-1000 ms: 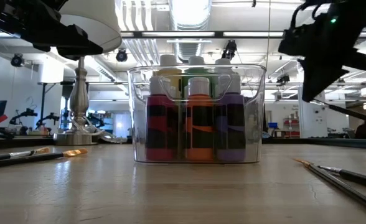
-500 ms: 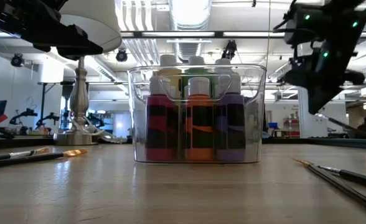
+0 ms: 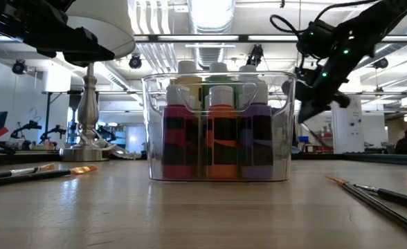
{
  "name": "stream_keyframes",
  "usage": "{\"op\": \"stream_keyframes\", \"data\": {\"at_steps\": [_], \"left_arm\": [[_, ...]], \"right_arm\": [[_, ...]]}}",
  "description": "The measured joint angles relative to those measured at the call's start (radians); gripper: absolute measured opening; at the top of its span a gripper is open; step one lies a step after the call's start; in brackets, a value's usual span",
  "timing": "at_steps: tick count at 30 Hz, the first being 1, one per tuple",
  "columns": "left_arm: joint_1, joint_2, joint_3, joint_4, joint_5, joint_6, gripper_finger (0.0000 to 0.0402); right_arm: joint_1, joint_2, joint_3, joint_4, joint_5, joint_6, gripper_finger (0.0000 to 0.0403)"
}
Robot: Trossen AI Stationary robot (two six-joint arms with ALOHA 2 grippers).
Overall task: Pick & Place Paint Supplies
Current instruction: Put the gray paintbrush into the yellow cup
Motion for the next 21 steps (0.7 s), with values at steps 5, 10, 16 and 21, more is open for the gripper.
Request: {"op": "stream_keyframes", "data": {"at_steps": [5,10,16,21], "left_arm": [[0.0,0.0,0.0,0.0,0.0,0.0,0.0223],[0.0,0.0,0.0,0.0,0.0,0.0,0.0222],[0.0,0.0,0.0,0.0,0.0,0.0,0.0223],[0.0,0.0,0.0,0.0,0.0,0.0,0.0222]], "right_arm": [[-0.056,0.043,0.007,0.26,-0.054,-0.103,0.0008],[-0.057,0.083,0.055,0.417,-0.084,-0.189,0.0008],[-0.039,0.117,0.18,0.427,-0.086,-0.298,0.0008],[0.0,0.115,0.266,0.427,-0.084,-0.377,0.0008]]}}
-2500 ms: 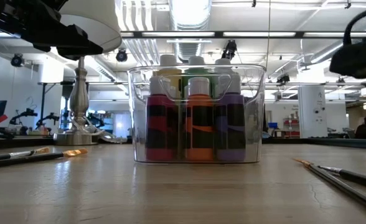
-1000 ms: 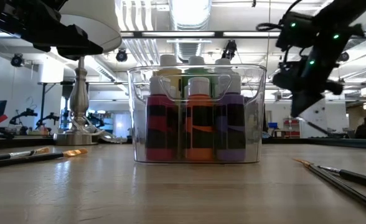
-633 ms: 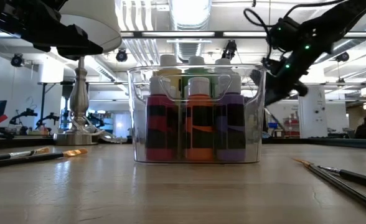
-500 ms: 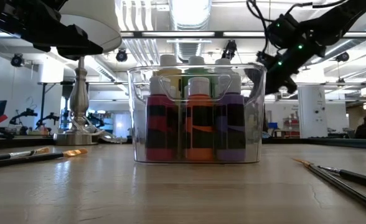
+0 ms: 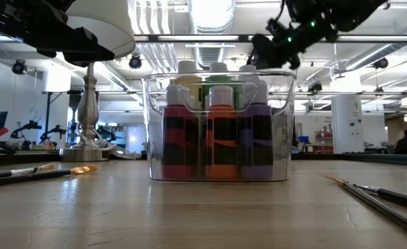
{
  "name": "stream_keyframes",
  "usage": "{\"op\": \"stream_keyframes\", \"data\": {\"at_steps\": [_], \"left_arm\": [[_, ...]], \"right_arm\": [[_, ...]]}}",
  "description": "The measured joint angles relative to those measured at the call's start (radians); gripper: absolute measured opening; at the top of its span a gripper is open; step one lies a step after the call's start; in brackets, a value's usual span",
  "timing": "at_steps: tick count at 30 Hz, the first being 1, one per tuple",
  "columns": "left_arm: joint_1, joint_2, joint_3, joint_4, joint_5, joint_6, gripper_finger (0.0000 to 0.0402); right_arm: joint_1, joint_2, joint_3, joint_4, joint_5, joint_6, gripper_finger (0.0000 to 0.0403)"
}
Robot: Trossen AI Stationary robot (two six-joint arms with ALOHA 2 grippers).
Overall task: Pick & Place Paint Supplies
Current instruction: Put the gray paintbrush into the yellow cup
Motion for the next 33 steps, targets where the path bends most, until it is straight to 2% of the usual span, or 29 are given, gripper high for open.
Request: {"op": "stream_keyframes", "data": {"at_steps": [5,10,16,19,24,33], "left_arm": [[0.0,0.0,0.0,0.0,0.0,0.0,0.0223],[0.0,0.0,0.0,0.0,0.0,0.0,0.0222],[0.0,0.0,0.0,0.0,0.0,0.0,0.0223],[0.0,0.0,0.0,0.0,0.0,0.0,0.0222],[0.0,0.0,0.0,0.0,0.0,0.0,0.0222],[0.0,0.0,0.0,0.0,0.0,0.0,0.0222]], "right_arm": [[0.062,-0.001,0.055,0.015,0.0,-0.067,0.0008],[0.135,-0.002,0.047,0.11,0.0,-0.144,0.0008],[0.181,-0.001,-0.045,0.323,-0.033,-0.228,0.0008],[0.184,-0.001,-0.107,0.455,-0.083,-0.231,0.0008],[0.183,-0.001,-0.197,0.61,-0.101,-0.212,0.0008],[0.183,0.018,-0.259,0.684,-0.104,-0.212,0.0008]]}}
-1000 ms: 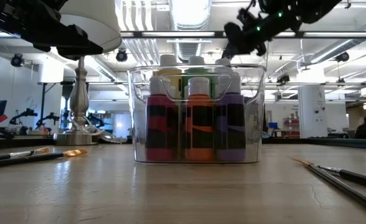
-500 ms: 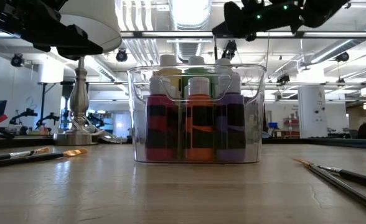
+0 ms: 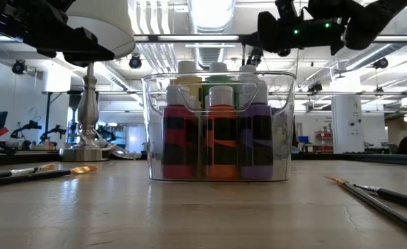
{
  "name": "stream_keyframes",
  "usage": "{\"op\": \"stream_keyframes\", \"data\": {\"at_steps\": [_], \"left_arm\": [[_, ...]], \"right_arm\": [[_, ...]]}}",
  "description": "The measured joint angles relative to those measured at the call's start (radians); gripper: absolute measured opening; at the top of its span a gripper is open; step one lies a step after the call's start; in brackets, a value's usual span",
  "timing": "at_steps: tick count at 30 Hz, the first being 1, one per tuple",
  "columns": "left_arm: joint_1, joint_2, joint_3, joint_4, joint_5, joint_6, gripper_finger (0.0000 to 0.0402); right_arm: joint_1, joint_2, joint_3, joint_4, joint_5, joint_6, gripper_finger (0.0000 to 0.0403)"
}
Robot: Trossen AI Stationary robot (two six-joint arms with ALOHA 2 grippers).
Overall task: Pick & Place Paint Supplies
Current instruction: Put the gray paintbrush into the yellow cup
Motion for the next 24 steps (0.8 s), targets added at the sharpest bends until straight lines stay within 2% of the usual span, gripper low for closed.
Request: {"op": "stream_keyframes", "data": {"at_steps": [11,24], "left_arm": [[0.0,0.0,0.0,0.0,0.0,0.0,0.0222],[0.0,0.0,0.0,0.0,0.0,0.0,0.0222]], "right_arm": [[-0.01,0.206,-0.001,0.156,0.009,0.024,0.0008],[-0.023,0.348,-0.001,0.225,0.01,0.037,0.0008]]}}
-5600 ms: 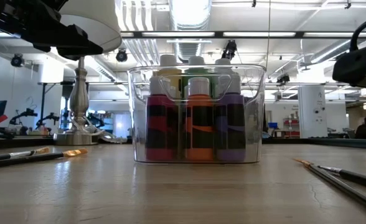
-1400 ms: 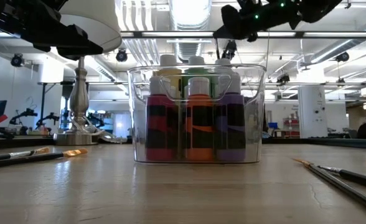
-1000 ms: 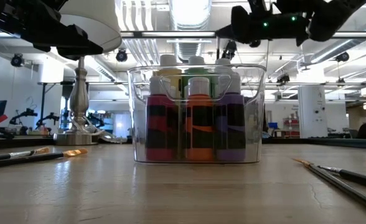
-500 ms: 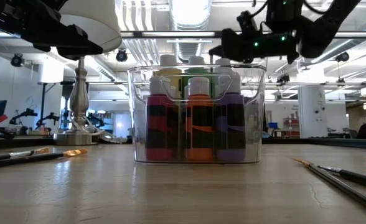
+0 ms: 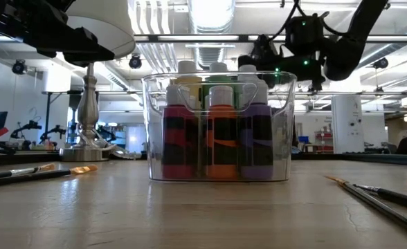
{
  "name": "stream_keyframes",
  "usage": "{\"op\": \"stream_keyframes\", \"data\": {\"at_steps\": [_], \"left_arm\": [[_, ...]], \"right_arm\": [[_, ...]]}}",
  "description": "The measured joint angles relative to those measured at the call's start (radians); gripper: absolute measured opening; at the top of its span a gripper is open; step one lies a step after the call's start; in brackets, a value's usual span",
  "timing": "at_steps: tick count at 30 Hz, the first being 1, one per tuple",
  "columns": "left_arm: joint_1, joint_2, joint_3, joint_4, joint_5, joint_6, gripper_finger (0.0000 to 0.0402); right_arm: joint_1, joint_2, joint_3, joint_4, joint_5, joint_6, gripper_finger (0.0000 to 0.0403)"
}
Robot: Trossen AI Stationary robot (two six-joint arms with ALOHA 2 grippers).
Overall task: Pick & Place Paint Supplies
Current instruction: Put the gray paintbrush into the yellow cup
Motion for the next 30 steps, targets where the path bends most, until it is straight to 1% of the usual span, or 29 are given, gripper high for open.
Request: {"op": "stream_keyframes", "data": {"at_steps": [8,14,30], "left_arm": [[0.0,0.0,0.0,0.0,0.0,0.0,0.0222],[0.0,0.0,0.0,0.0,0.0,0.0,0.0222],[0.0,0.0,0.0,0.0,0.0,0.0,0.0222]], "right_arm": [[-0.015,0.072,0.0,0.021,0.001,0.022,0.0008],[-0.015,0.101,0.001,0.026,0.0,0.036,0.0008],[-0.017,0.107,0.0,-0.011,0.0,0.046,0.0008]]}}
